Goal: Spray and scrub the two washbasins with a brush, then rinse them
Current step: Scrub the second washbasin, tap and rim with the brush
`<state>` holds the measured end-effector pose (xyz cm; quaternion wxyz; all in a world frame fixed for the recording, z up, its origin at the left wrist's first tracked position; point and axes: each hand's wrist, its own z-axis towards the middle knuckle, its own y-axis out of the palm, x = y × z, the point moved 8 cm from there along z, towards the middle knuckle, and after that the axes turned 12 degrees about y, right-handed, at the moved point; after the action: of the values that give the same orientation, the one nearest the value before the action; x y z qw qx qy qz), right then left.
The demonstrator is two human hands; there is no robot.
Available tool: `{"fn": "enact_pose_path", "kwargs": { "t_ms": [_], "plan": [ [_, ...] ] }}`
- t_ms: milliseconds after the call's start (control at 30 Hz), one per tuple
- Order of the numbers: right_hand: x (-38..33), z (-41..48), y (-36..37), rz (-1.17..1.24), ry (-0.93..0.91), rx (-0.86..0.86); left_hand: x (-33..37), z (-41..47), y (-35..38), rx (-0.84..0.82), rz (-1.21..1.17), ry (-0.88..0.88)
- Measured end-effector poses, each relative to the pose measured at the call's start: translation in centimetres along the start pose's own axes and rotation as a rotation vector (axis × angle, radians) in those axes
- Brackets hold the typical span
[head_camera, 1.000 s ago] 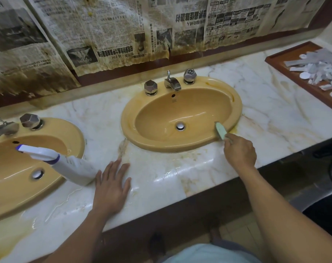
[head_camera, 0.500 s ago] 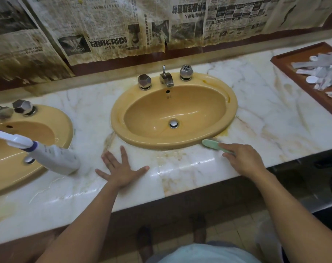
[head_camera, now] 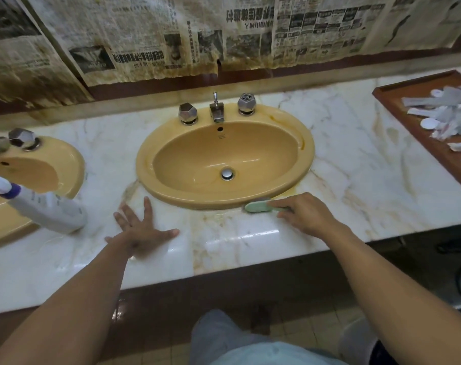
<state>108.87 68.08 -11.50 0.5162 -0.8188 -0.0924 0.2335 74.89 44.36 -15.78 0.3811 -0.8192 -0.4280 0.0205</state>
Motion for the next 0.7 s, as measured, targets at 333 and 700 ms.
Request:
{"fn": "enact_pose_path", "kwargs": {
  "t_ms": [333,700],
  "plan": [
    [-0.1,0.6,-0.7,-0.005,-0.006,-0.002,0.0,0.4,-0.2,-0.011,-0.044,-0.008],
    [0.2,1.4,0.0,0.026,-0.071,-0.064,1.0,-0.9,-0.2,0.035,-0.040,-0.023]
  ]
}}
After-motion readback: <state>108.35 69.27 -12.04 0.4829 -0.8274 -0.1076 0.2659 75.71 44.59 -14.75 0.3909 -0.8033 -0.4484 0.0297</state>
